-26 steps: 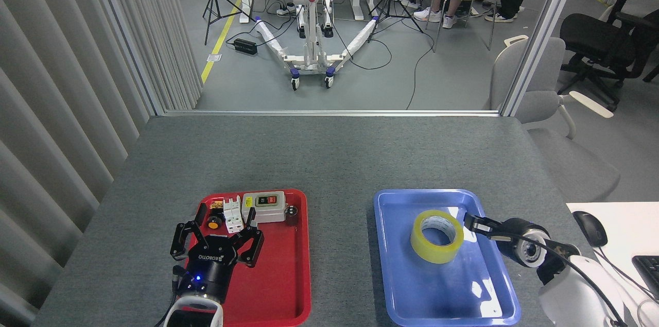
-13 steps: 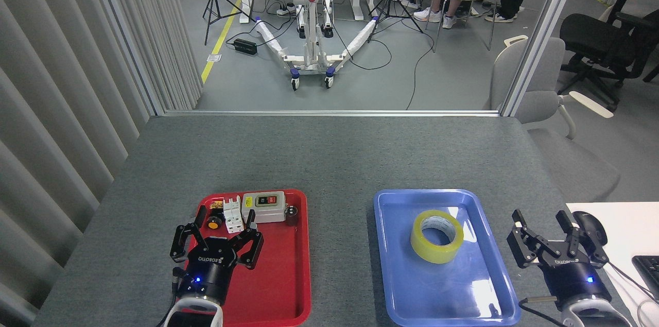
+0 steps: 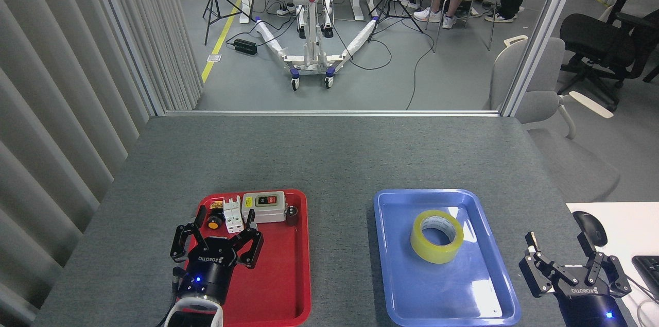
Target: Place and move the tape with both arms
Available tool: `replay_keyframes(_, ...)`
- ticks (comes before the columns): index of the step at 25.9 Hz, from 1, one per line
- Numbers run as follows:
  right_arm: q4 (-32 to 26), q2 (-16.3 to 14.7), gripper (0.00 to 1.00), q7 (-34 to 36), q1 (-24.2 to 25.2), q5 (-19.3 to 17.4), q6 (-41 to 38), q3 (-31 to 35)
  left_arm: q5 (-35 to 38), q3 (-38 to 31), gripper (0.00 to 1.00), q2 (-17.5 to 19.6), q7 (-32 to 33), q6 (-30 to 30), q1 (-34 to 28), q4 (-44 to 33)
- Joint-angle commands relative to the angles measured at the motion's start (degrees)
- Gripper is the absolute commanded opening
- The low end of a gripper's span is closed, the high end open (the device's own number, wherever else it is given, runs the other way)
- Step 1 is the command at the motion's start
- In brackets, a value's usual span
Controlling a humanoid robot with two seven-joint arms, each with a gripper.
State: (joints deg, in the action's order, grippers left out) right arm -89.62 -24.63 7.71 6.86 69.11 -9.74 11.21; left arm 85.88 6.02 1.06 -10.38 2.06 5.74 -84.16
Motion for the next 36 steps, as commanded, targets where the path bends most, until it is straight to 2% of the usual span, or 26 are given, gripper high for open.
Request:
replay_keyframes(1, 1.9, 0.46, 1.0, 0.02, -0.97, -0.12, 0.86, -0.4, -0.02, -0.04, 1.0, 0.0, -0.08, -0.04, 0.06, 0.4)
replay_keyframes(36, 2.43, -0.33, 1.0, 0.02, -1.06, -0.12, 0.51, -2.16, 0.07, -1.1, 1.0, 0.0, -0.16, 0.05, 0.23, 1.28)
